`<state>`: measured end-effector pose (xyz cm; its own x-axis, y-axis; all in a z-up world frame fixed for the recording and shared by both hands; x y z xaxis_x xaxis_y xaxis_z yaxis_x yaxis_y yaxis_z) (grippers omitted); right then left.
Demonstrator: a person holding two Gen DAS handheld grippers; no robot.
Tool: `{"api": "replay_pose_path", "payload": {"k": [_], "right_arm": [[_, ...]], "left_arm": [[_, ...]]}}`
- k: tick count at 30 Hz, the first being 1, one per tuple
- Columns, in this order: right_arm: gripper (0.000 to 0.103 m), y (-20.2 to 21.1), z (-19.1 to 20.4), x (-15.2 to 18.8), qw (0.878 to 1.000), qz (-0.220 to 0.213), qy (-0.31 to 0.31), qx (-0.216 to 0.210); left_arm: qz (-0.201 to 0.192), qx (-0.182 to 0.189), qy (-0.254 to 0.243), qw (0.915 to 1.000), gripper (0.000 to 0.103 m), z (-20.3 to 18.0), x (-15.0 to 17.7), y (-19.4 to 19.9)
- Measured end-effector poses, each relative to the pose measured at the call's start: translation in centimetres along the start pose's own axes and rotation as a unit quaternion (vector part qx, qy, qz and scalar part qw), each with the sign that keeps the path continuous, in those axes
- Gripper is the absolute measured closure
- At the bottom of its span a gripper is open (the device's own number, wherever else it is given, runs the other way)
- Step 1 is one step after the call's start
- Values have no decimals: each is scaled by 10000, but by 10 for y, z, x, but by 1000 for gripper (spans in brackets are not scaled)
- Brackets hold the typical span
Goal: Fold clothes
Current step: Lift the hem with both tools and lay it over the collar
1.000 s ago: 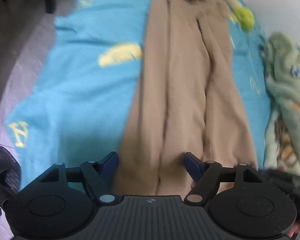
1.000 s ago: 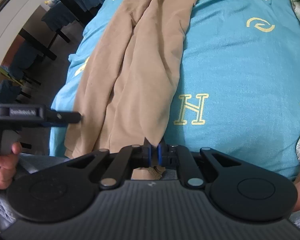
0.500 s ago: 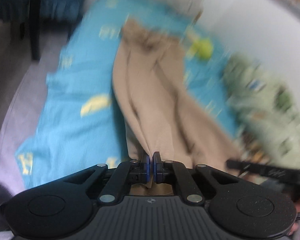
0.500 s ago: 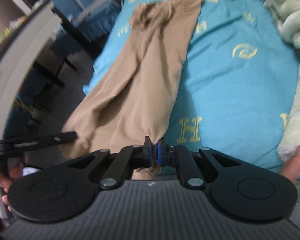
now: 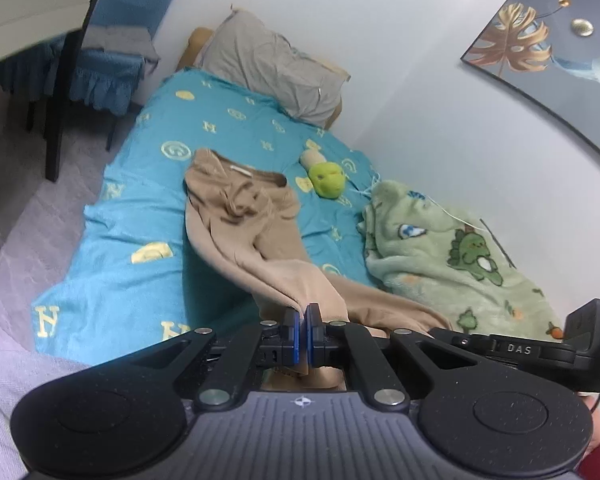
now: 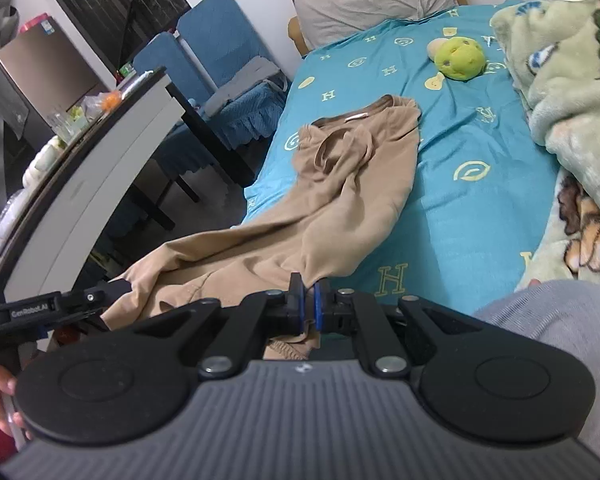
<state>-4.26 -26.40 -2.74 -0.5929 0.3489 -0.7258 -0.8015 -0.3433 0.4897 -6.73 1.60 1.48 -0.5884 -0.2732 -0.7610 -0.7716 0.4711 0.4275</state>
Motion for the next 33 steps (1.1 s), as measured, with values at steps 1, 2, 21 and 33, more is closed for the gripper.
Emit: {"api": "replay_pose_path", "payload": {"k": [1,2,21,33], "right_arm": [[95,-3,-3,-2,10000,-34,-4,60],[95,-8,-6,-6,9999,-67,-31,115],[95,-272,-96,-88,9947,155,-180,1002],[93,-355,-124,-52,9864,733,410,1413]], "left_arm": [[-34,-56,-54,10000,100,0,-2,-4],[-69,-112,-109,9999,100,0,-3,-8],[105,-970,-719,9926,99,91,-66,-282],[479,-1359,-1217,9821,91,162,-33,-396]]}}
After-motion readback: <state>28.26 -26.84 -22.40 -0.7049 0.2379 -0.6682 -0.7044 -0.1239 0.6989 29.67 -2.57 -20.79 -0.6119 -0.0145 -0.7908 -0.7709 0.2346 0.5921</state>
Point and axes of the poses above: each gripper's, at about its wrist camera, not at the fingertips, and y roughly against the way its jaws point, z to its left, x to its underside, the point moved 7 cm from there along -y, roughly the way its jaws point, and after that the axes turned 11 degrees about -z, right-handed, at the moved point
